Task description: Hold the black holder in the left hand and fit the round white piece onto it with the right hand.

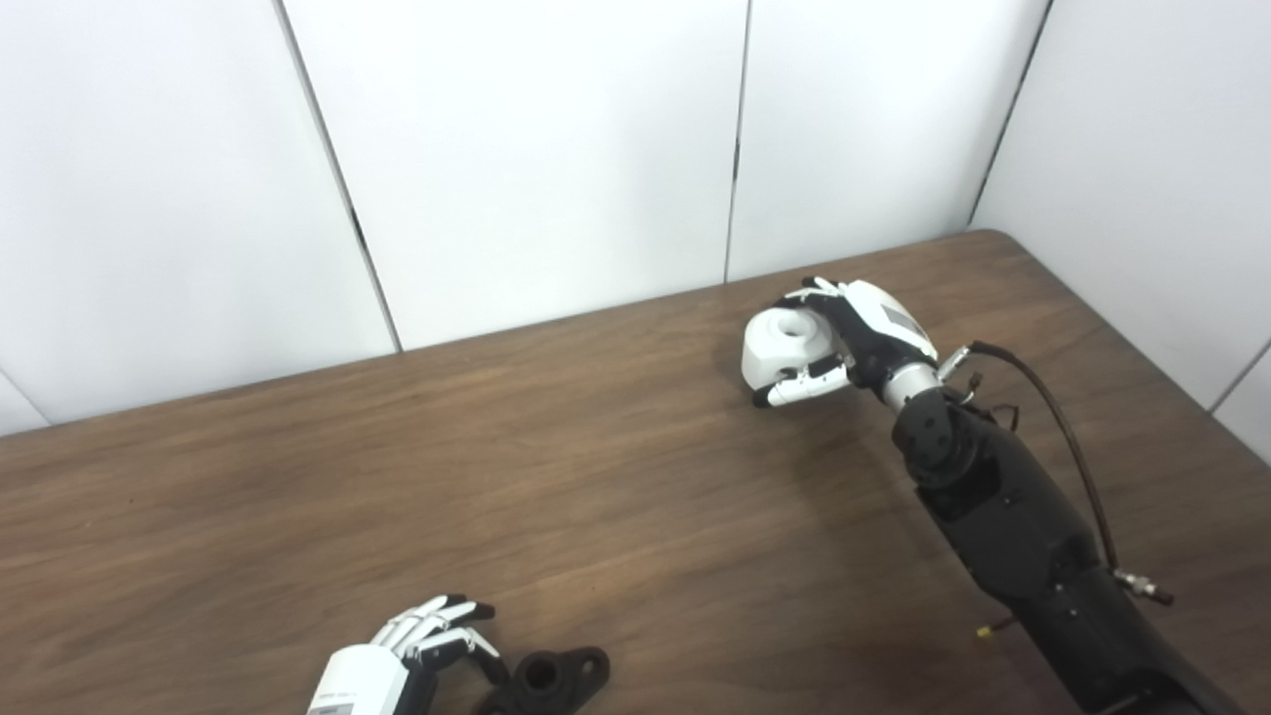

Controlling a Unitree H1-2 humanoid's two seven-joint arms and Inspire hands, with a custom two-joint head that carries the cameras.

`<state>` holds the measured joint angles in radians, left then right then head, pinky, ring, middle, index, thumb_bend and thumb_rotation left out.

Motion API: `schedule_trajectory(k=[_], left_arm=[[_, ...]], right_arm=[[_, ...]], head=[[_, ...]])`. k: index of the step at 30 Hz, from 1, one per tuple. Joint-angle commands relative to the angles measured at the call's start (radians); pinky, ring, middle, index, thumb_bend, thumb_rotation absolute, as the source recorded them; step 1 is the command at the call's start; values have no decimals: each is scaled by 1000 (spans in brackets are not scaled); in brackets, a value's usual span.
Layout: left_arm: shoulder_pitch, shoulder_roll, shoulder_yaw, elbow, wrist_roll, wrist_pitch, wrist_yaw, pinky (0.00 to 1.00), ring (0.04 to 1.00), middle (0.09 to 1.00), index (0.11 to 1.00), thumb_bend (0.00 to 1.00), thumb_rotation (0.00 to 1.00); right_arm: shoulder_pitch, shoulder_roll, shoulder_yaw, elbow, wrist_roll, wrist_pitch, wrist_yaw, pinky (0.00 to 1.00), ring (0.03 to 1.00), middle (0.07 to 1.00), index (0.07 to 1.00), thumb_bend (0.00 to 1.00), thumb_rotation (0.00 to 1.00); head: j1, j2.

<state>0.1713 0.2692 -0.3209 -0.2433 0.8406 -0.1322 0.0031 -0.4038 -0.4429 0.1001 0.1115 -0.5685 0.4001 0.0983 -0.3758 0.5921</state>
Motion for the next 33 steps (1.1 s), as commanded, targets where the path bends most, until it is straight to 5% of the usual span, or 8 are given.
schedule_trajectory(k=[1, 16, 26, 29, 33], left_arm=[[38, 36, 15, 37, 12, 43, -44, 822, 851, 785, 487, 518, 45], [41, 36, 15, 31, 12, 42, -46, 807, 846, 781, 487, 518, 44], [45, 30, 17, 14, 7, 52, -61, 802, 846, 783, 487, 518, 44], [45, 29, 18, 11, 8, 52, -65, 794, 844, 783, 487, 518, 44], [47, 29, 20, -3, 10, 61, -81, 790, 845, 785, 487, 518, 45]], right_arm=[[-49, -31, -6, -16, -13, -16, -16, 974, 1000, 967, 781, 824, 305], [-44, -30, -26, -16, -9, -36, -50, 949, 997, 946, 740, 804, 283], [-37, -22, -34, -7, 11, -82, -94, 907, 957, 899, 619, 770, 212], [-33, -21, -32, 2, 10, -113, -114, 903, 950, 881, 505, 549, 155], [-29, -22, -25, 5, 0, -134, -129, 892, 933, 843, 486, 523, 144]], head=[[-1, 1], [3, 8], [5, 12], [5, 13], [7, 17]])
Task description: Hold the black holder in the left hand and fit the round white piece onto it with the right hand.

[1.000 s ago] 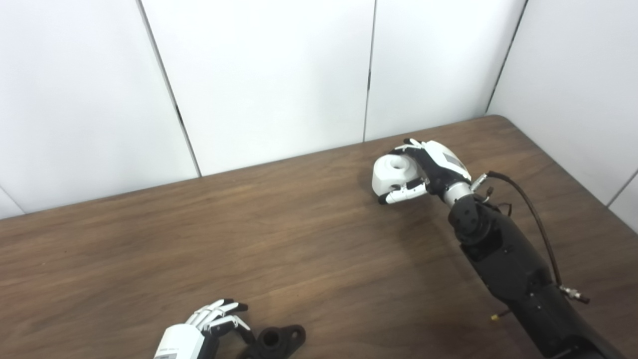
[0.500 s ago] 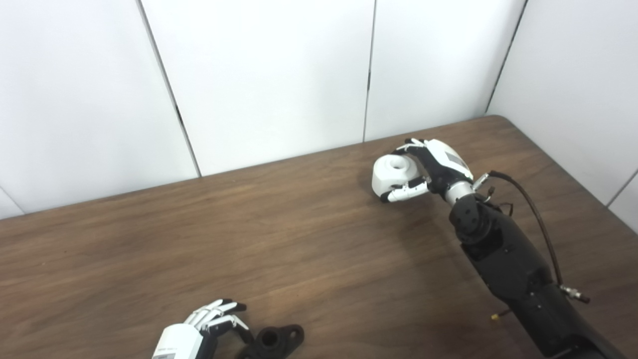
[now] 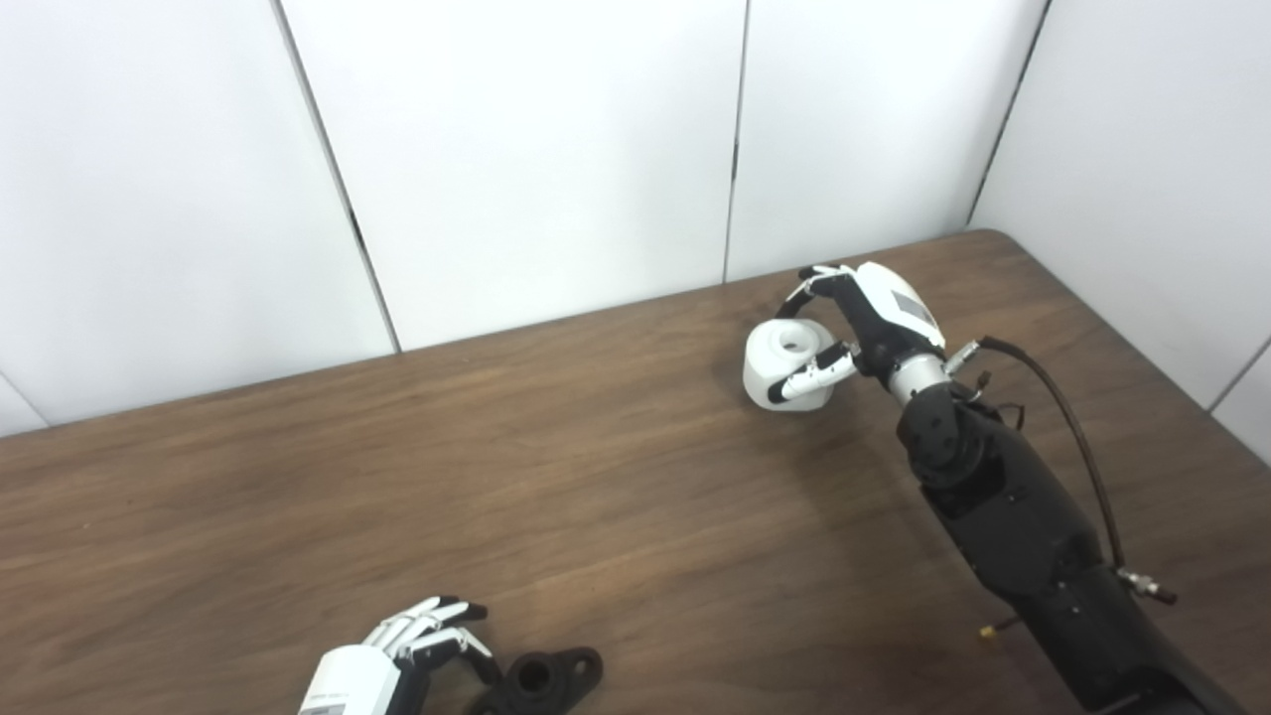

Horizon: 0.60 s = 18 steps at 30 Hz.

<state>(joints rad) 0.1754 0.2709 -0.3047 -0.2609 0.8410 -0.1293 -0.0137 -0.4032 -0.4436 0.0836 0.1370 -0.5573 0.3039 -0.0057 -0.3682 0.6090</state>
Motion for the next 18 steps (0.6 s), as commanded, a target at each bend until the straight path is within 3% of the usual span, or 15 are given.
schedule_trajectory(k=[1, 13, 18], left_arm=[[43, 26, 5, 14, 9, 58, -66, 792, 845, 784, 487, 518, 44], [42, 19, 17, 0, 8, 59, -85, 791, 845, 784, 487, 518, 43], [42, 10, 15, -4, 8, 63, -93, 798, 849, 786, 487, 518, 43]], right_arm=[[-29, -21, -7, -20, -12, -39, -26, 892, 932, 837, 485, 523, 142], [-18, -26, 3, -12, -18, -60, -27, 896, 929, 831, 485, 523, 139], [19, -45, 20, -114, -39, -52, 12, 896, 930, 830, 485, 522, 140]], head=[[0, 0], [9, 7], [49, 21]])
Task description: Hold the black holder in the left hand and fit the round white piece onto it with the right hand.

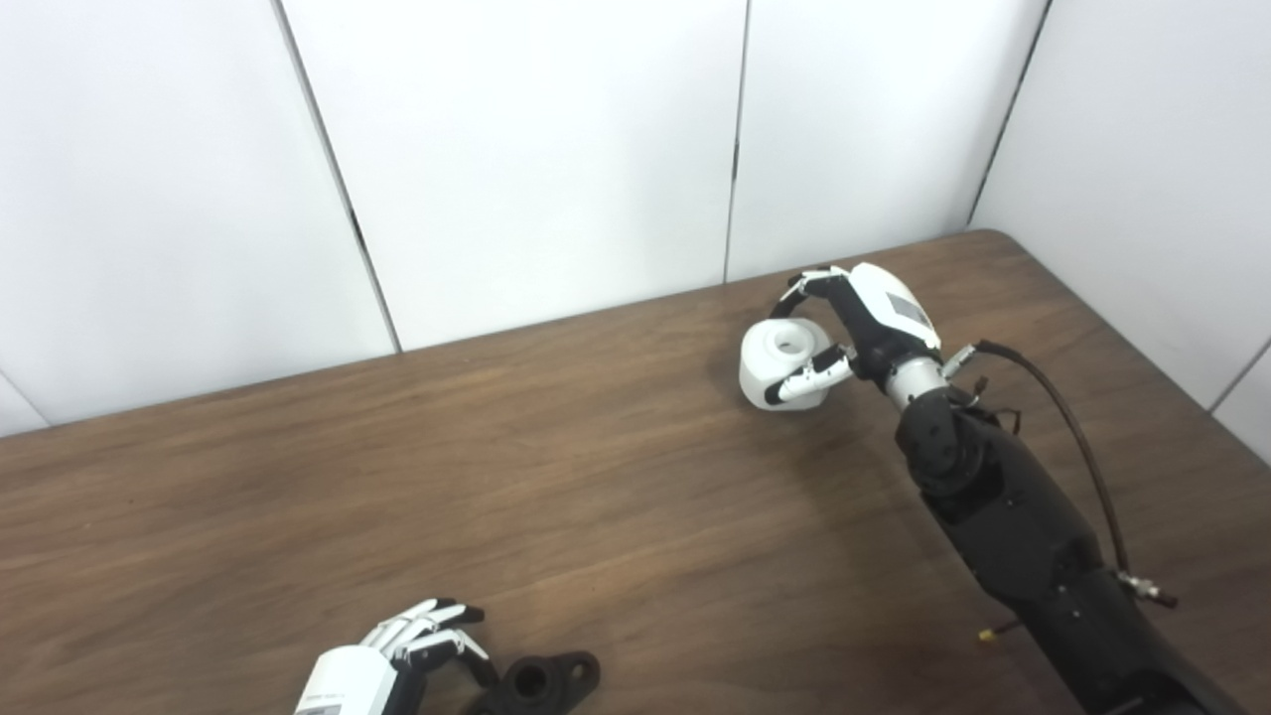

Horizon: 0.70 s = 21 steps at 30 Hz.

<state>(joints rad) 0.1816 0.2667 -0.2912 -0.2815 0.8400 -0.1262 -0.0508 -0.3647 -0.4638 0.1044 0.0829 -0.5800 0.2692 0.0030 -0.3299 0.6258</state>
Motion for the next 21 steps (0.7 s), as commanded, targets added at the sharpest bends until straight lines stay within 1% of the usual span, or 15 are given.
schedule_trajectory(k=[1, 3, 4, 6, 11, 14, 18, 19, 20, 21], left_arm=[[35, 12, 1, 17, 9, 63, -60, 799, 850, 786, 487, 518, 43], [33, 6, -1, 19, 13, 65, -58, 797, 850, 786, 487, 518, 43], [32, 5, -2, 20, 15, 66, -57, 793, 848, 785, 487, 518, 44], [27, 0, -5, 25, 21, 68, -54, 786, 845, 783, 487, 518, 44], [16, -13, -15, 30, 33, 80, -57, 785, 844, 784, 487, 518, 43], [15, -22, -20, 28, 40, 85, -54, 787, 845, 783, 487, 518, 43], [12, -32, -28, 28, 56, 88, -51, 795, 842, 781, 487, 518, 44], [11, -34, -30, 28, 59, 90, -53, 797, 843, 782, 487, 518, 44], [11, -38, -33, 28, 64, 93, -53, 799, 843, 783, 487, 518, 44], [10, -40, -35, 29, 68, 95, -53, 801, 846, 785, 487, 518, 44]], right_arm=[[-13, -27, 1, -81, -20, -13, 14, 903, 931, 831, 485, 522, 141], [12, -27, 12, -175, -24, 17, 60, 922, 936, 835, 485, 522, 142], [20, -26, 14, -205, -27, 27, 77, 930, 939, 838, 485, 522, 141], [46, -10, 19, -288, -24, 61, 121, 945, 942, 843, 485, 522, 140], [85, 33, 44, -407, -43, 115, 184, 969, 949, 852, 484, 524, 138], [117, 62, 65, -466, -43, 115, 210, 982, 952, 855, 483, 525, 138], [158, 93, 104, -531, -56, 126, 254, 986, 957, 858, 483, 525, 138], [164, 98, 109, -543, -60, 129, 265, 987, 957, 859, 483, 525, 139], [176, 106, 117, -557, -63, 126, 273, 988, 958, 859, 483, 525, 139], [184, 113, 120, -566, -65, 123, 278, 988, 958, 857, 483, 525, 138]], head=[[15, 5], [27, 7], [29, 8], [50, 11], [91, 16], [116, 23], [158, 42], [162, 44], [182, 45], [182, 45]])
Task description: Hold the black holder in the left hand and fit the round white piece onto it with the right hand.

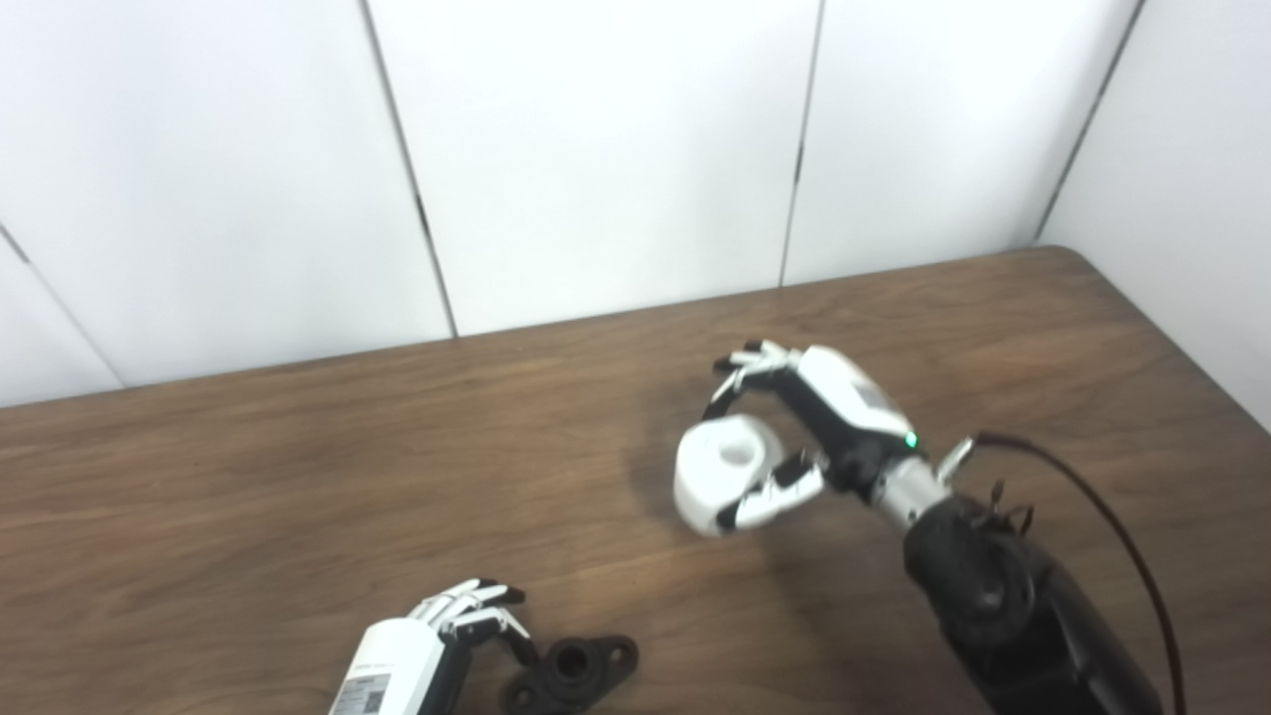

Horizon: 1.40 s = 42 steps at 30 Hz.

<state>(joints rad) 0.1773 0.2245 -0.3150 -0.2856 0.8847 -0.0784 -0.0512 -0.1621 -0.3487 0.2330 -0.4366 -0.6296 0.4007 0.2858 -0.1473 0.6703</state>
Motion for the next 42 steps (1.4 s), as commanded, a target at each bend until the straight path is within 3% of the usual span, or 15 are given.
schedule_trajectory(k=[1, 8, 19, 42], left_arm=[[14, -1, -16, 35, 31, 52, -52, 802, 847, 786, 487, 518, 44], [9, -27, -44, 40, 72, 86, -58, 822, 860, 797, 488, 519, 47], [-11, -42, -78, 45, 87, 132, -64, 856, 873, 808, 488, 519, 48], [-31, -49, -127, 65, 103, 167, -45, 862, 871, 807, 489, 519, 49]], right_arm=[[-8, 7, -2, -60, -20, -7, 1, 989, 958, 856, 483, 525, 138], [53, 52, 13, -124, -9, -17, 40, 997, 965, 860, 484, 524, 136], [79, 86, 49, -190, -2, -36, 70, 1000, 961, 852, 484, 524, 136], [-4, 110, -2, -324, 32, 2, 166, 1000, 978, 852, 482, 525, 137]], head=[[16, 0], [82, 10], [116, 22], [153, 40]])
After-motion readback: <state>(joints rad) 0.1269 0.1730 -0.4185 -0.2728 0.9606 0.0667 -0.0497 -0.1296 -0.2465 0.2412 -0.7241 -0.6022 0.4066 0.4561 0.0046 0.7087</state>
